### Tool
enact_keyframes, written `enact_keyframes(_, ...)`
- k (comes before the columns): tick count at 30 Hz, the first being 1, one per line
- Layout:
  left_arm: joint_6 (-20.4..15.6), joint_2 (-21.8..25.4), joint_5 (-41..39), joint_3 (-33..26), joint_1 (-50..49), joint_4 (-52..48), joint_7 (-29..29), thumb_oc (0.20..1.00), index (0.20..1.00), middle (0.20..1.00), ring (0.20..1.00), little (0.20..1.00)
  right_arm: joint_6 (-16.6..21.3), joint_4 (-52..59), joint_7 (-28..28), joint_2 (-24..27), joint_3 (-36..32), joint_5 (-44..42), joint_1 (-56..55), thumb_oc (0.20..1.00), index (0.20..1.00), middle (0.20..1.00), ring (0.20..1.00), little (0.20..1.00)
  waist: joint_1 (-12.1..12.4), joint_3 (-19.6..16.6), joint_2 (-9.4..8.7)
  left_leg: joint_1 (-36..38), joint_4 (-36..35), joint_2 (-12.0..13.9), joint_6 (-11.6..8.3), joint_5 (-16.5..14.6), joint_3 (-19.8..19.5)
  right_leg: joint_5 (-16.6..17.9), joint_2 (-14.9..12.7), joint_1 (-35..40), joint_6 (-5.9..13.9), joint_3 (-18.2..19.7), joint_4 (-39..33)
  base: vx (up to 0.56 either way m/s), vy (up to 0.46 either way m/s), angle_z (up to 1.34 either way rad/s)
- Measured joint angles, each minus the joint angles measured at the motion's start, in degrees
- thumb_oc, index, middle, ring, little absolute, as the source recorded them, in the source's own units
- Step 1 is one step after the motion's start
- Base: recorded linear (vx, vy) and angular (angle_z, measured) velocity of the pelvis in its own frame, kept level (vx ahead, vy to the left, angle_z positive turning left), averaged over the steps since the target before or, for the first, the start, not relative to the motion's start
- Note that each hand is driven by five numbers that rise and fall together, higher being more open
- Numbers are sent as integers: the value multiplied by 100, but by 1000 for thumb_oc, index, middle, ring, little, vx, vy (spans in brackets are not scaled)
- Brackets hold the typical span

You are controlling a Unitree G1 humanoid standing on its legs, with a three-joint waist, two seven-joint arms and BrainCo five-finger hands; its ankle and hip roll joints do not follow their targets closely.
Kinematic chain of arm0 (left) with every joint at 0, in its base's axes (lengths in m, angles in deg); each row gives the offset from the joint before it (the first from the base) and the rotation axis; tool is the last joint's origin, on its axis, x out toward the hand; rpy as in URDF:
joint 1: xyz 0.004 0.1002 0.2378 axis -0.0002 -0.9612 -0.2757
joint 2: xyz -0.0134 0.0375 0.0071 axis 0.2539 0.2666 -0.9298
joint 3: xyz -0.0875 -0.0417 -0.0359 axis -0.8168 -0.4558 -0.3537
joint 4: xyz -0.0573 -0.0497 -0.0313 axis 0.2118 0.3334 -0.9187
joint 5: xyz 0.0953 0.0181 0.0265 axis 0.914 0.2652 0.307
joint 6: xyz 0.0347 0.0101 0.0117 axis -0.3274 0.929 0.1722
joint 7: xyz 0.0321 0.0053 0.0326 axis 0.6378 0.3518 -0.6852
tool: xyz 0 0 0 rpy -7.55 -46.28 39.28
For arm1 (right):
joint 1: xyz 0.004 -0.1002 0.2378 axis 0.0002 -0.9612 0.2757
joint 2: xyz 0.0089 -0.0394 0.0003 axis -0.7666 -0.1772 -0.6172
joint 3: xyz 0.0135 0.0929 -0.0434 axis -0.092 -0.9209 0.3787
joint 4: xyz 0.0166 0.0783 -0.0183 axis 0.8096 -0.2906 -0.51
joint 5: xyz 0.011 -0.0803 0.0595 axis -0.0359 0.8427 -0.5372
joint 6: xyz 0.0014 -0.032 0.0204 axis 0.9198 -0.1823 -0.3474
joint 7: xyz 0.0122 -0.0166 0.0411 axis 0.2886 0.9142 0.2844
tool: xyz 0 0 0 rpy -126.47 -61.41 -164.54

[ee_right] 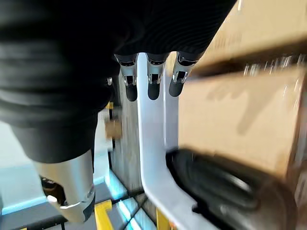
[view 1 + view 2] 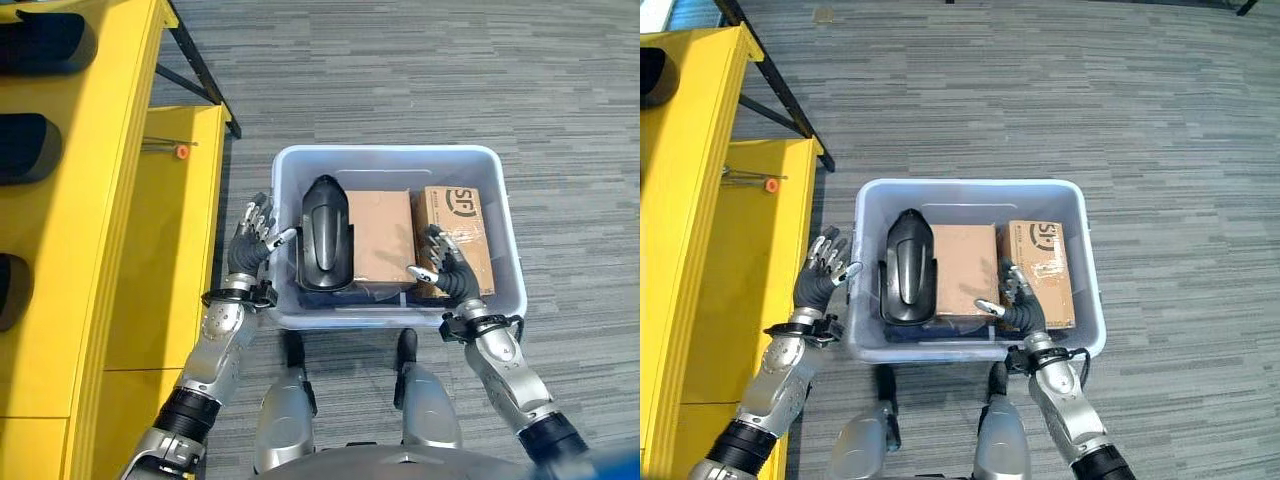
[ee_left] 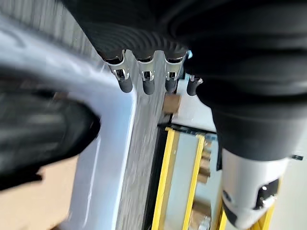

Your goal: Move parts from the plastic box to the shelf.

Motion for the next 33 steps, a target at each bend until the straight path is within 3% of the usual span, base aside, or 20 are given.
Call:
enact_keyframes(6, -2, -119, 389, 400, 363, 307, -238, 1000, 1000, 1000, 1000, 1000, 2, 13, 3, 13, 44, -6, 91, 1000, 1000, 1000, 1000, 1000, -253, 113, -177, -144, -16, 100, -24, 16, 38, 209, 132, -23, -27, -2, -380, -5, -16, -8)
enact_keyframes(12, -7, -600, 391, 688, 1312, 1283, -683, 1000, 1000, 1000, 1000, 1000, 8, 164, 66, 16, 384, -8, 130, 1000, 1000, 1000, 1000, 1000, -487, 236, -324, -422, -121, 313, -125, 110, 241, 321, 354, -488, -107, 172, -435, -20, -19, -21)
enact_keyframes(20, -17, -759, 598, 317, 1997, 2366, -1486, 1000, 1000, 1000, 1000, 1000, 141, 230, 330, 37, 496, -4, 342, 1000, 1000, 1000, 1000, 1000, -726, 658, -443, -622, -285, 608, -268, 240, 480, 408, 656, -941, -191, 356, -445, -15, -38, -20)
enact_keyframes(33, -192, -707, 598, -192, 1876, 2318, -2189, 1000, 1000, 1000, 1000, 1000, 364, 410, 495, 71, 576, -5, 319, 1000, 1000, 1000, 1000, 1000, -715, 813, -508, -837, -300, 636, -289, 295, 395, 416, 682, -1099, -203, 272, -446, -6, -16, 2)
